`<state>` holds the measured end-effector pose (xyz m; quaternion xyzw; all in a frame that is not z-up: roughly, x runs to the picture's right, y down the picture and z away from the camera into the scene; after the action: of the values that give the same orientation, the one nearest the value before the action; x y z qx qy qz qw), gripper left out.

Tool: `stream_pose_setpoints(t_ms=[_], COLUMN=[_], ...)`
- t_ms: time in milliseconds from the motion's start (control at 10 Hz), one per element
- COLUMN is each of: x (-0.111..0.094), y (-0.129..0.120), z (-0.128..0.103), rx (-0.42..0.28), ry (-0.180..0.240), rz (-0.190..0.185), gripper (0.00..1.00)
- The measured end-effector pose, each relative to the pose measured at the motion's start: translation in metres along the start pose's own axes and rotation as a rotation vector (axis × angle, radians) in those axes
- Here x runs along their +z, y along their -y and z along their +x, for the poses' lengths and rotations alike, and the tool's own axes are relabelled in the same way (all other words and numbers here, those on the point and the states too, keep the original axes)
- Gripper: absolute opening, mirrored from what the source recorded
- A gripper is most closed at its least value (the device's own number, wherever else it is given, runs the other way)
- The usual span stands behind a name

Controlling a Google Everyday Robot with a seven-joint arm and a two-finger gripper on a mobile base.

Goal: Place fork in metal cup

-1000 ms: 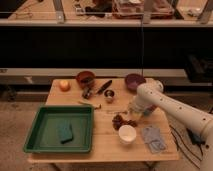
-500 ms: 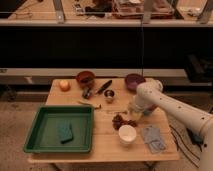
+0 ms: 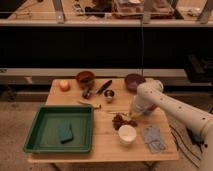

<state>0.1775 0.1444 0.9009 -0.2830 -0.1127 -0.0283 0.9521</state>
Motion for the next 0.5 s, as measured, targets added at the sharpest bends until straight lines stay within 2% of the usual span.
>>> stream_pose_setpoints(t_ms=[200, 500], x=[0.0081, 0.0062], y=[0.0022, -0.0006], z=[-0.0015, -0.0033], rx=[-0.007, -0.012], ry=[0.023, 0.021], rz=[-0.03, -0.042], gripper=[0.0, 0.0])
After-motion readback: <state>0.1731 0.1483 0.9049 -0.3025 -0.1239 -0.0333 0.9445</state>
